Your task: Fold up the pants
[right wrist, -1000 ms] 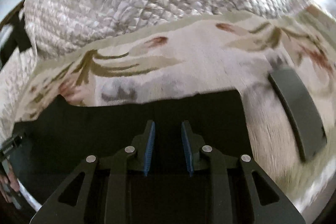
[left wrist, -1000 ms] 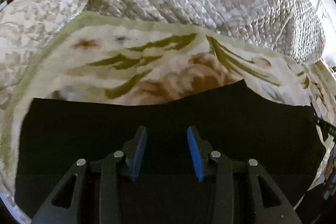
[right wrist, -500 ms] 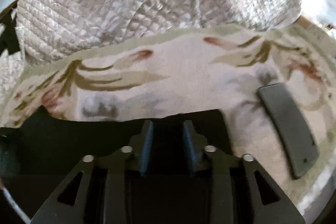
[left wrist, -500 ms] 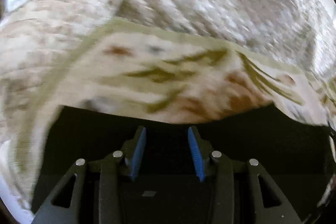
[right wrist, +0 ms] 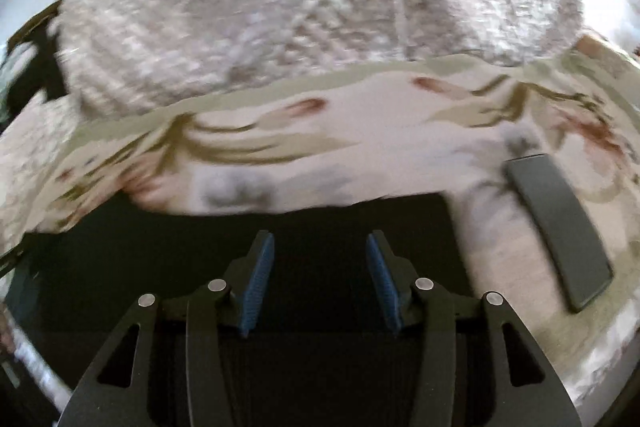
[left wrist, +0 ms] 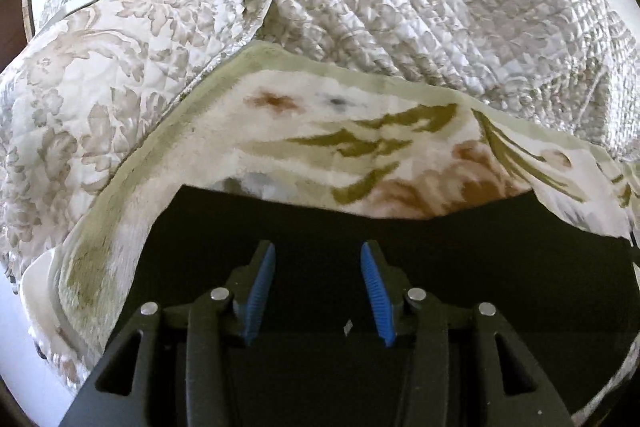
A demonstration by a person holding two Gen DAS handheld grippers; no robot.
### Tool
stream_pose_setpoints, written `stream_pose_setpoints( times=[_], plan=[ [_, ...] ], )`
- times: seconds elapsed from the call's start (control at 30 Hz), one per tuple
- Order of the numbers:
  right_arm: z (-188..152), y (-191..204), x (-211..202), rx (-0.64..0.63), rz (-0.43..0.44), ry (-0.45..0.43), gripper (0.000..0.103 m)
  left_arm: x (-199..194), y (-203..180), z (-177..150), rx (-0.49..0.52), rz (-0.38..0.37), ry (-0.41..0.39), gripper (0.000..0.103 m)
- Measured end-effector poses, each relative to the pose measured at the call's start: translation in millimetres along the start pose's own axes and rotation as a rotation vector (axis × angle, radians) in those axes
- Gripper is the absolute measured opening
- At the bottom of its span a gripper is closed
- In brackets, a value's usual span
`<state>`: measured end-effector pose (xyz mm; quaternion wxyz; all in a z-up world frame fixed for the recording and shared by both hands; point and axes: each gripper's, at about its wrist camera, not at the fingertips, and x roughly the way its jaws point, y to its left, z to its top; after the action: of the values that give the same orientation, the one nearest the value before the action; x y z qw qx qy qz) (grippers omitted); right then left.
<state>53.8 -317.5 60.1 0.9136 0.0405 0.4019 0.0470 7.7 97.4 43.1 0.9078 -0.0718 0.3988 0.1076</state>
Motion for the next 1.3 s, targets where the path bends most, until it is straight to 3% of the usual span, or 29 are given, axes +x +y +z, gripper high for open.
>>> stream_pose_setpoints(
  times=[0.27,0.37,0.57,0.9,1.03,1.2,1.3],
  plan=[
    [-47.8,56.7,-10.7,-0.161,0.112,0.05,0.049,-19.5,-10.9,-31.9,0.049,-0.015,-0.001,0.049],
    [-63.3,66.3,-4.4,-0.207,0.114,0.084,0.057,-10.1,-12.4,-44.0,0.063,-0.021,0.035,0.053],
    [-64.7,69.6,-4.9,-0.237,0.106,0.081,0.062,-15.8,-18.9,-47.4,0.073,-0.014,0.02,0.055],
    [-66.4,72.1,-8.2,-0.233,0.077,0.093,0.063,-29.9,-47.4,-57.2,0.118,-0.088,0.023,0.055],
    [-74.6,83.0,-22.2,-0.229,0.13,0.059,0.063,-36.1,-57.4,-61.9,0.13,-0.115,0.021,0.055],
    [-94.0,107.6,-32.5,-0.317,0.189,0.027,0.063,-35.0,-69.0,-71.2,0.169,-0.125,0.029,0.055],
    [-101.6,110.7,-27.3,-0.345,0.175,0.035,0.063,-34.0,-72.4,-77.2,0.195,-0.104,0.011,0.055]
  ],
)
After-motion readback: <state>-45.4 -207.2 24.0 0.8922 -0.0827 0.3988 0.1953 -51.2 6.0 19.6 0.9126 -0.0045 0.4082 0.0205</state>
